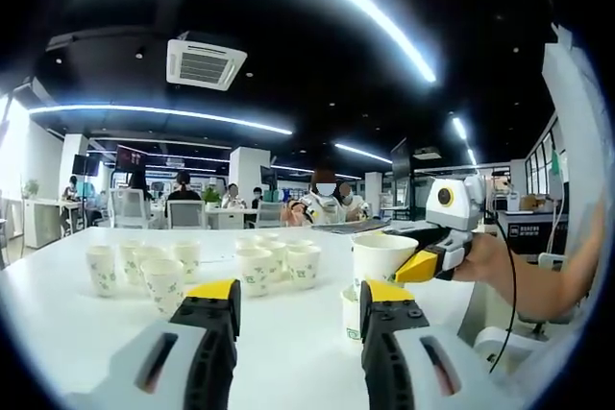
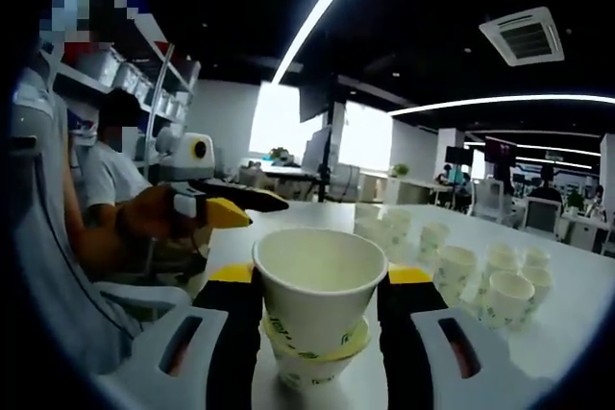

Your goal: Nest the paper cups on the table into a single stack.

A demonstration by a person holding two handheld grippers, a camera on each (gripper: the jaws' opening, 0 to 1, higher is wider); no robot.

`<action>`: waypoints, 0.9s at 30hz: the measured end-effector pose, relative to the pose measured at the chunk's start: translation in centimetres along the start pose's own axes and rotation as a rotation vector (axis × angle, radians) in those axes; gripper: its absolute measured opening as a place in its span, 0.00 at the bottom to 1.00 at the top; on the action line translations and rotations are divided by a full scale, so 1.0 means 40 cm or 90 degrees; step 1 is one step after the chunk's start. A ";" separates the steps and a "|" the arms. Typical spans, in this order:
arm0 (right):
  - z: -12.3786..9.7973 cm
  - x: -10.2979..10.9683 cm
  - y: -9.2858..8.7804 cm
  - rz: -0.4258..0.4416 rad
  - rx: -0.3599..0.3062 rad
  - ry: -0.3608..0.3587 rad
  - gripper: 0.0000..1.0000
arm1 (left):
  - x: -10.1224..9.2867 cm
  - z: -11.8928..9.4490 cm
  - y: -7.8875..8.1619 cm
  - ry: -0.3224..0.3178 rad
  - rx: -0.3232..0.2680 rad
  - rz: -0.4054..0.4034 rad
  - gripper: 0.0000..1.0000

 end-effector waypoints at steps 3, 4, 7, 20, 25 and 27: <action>0.003 -0.009 -0.007 0.026 0.002 -0.011 0.84 | -0.011 0.006 -0.007 -0.010 0.005 0.000 0.53; 0.006 -0.014 -0.016 0.036 0.015 -0.021 0.99 | -0.013 0.006 -0.007 -0.011 0.004 0.000 0.53; 0.002 -0.016 -0.035 0.030 0.043 -0.027 0.99 | -0.014 0.006 -0.006 -0.012 0.003 -0.002 0.53; -0.016 0.014 -0.035 0.049 0.015 -0.036 0.97 | -0.008 0.000 -0.005 -0.006 0.001 -0.003 0.53; -0.019 0.023 -0.032 0.061 -0.011 -0.047 0.95 | -0.014 0.006 -0.011 -0.011 0.004 -0.003 0.53; -0.021 0.026 -0.035 0.066 -0.018 -0.050 0.94 | -0.016 0.009 -0.013 -0.012 0.005 -0.005 0.53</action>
Point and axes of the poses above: the point that each gripper's makers call its tool centre point, and the gripper's own axes: z roughly forward along the fingers, x roughly to its left, y roughly out of its top, the point moved 3 cm from there along -z, roughly backward along the fingers, and after that the axes turned 12 degrees about z, right-handed, at the moved point
